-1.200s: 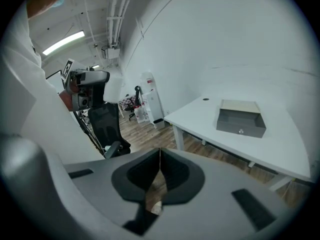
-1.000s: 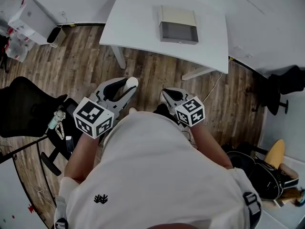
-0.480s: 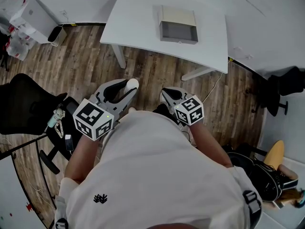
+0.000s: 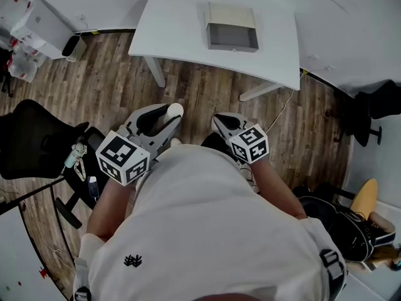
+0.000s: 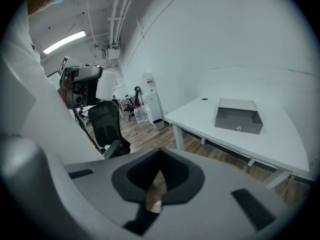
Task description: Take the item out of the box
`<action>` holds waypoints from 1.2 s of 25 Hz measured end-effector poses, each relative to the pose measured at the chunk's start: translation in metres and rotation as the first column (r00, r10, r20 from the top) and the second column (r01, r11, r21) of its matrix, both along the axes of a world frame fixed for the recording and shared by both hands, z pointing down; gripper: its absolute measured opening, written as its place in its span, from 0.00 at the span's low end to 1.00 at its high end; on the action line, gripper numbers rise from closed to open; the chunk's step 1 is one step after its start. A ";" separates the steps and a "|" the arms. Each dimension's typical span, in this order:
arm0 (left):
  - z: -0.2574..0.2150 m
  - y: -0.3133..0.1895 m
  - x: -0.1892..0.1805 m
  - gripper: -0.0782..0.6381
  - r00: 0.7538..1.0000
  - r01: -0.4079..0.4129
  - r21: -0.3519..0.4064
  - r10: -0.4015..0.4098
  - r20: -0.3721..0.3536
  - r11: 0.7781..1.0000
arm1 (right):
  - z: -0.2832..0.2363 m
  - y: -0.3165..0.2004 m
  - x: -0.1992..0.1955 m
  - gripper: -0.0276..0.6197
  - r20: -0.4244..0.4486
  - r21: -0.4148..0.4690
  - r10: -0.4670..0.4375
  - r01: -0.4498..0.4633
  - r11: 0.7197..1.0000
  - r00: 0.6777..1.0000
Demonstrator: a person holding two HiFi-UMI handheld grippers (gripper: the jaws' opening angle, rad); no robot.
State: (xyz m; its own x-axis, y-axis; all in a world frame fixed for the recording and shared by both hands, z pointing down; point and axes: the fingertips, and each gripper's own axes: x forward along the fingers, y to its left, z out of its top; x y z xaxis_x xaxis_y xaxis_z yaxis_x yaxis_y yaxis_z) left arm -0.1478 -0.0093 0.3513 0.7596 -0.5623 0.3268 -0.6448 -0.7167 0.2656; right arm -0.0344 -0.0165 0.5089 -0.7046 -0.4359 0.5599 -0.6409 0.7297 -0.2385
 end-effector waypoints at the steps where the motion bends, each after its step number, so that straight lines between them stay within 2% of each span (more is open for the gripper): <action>1: 0.001 0.000 0.001 0.32 1.000 0.000 -0.001 0.000 0.001 1.000 | 0.000 0.000 0.001 0.05 0.001 0.001 0.002 -0.002 1.000 1.000; 22: 0.009 -0.047 0.032 0.32 0.999 0.027 -0.027 -0.027 0.021 0.999 | 0.007 -0.055 0.029 0.05 0.017 0.015 -0.009 0.009 1.000 1.000; 30: 0.014 -0.093 0.065 0.32 0.998 0.052 -0.047 -0.050 0.037 0.998 | 0.014 -0.095 0.057 0.05 0.022 -0.011 -0.037 0.037 0.999 0.999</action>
State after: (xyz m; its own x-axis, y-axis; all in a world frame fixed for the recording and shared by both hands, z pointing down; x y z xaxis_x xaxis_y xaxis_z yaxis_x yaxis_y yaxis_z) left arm -0.0825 -0.1021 0.3651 0.7180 -0.5827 0.3807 -0.6896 -0.6698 0.2754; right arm 0.0222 -0.1116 0.5225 -0.7320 -0.4031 0.5492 -0.6081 0.7501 -0.2599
